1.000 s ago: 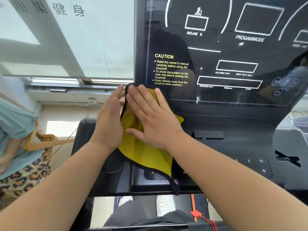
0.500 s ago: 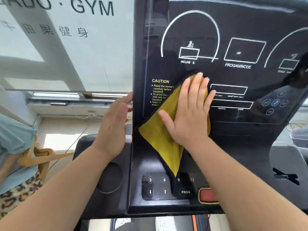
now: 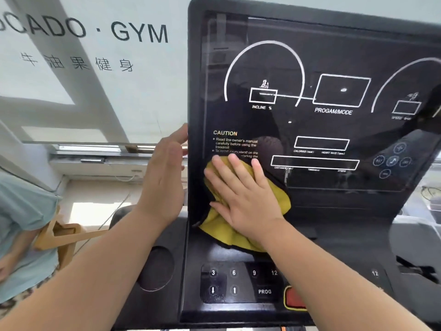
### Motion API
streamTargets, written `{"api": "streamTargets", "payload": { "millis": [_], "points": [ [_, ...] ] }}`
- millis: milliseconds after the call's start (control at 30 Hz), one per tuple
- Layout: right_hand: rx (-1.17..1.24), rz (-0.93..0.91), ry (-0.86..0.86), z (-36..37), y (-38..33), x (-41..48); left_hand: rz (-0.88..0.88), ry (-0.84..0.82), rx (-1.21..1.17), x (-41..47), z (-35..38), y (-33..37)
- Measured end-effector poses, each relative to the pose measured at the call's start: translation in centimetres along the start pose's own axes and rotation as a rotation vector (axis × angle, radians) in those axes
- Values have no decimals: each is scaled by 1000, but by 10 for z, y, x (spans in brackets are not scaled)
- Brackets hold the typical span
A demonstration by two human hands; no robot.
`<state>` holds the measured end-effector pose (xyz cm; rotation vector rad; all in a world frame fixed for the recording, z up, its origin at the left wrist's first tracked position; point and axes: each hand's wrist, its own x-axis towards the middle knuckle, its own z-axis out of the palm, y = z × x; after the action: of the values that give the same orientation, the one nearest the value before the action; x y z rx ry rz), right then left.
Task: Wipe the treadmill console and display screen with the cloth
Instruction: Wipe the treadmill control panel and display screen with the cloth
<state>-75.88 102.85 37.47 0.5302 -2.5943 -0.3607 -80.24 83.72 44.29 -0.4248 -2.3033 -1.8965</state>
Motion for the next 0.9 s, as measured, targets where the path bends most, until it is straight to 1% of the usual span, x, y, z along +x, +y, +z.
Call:
{"api": "streamTargets", "payload": {
  "millis": [67, 167, 267, 367, 433, 500, 633, 733, 833, 900],
  "points": [
    [12, 84, 7, -1, 15, -13, -20, -33, -14, -1, 0, -3],
    [76, 322, 62, -12, 40, -9, -95, -95, -109, -3, -4, -3],
    [132, 515, 138, -35, 64, 37, -104, -107, -128, -2, -6, 1],
    [116, 592, 209, -61, 72, 90, -103, -110, -155, -3, -6, 3],
    [85, 559, 234, -69, 66, 109, -109, -105, -179, -3, -5, 3],
    [63, 442, 221, -65, 54, 111, -119, -98, -177, -3, -5, 2],
    [44, 158, 109, -34, 22, 69, -124, -95, -165, -3, -4, 0],
    [3, 3, 52, -9, 6, 30, -115, -100, -172, -4, -4, -1],
    [-17, -87, 42, -4, 18, 16, -107, -115, -176, -4, -4, 0],
    [-26, -109, 66, -13, 38, 27, -109, -124, -179, -4, -5, 1]
  ]
}}
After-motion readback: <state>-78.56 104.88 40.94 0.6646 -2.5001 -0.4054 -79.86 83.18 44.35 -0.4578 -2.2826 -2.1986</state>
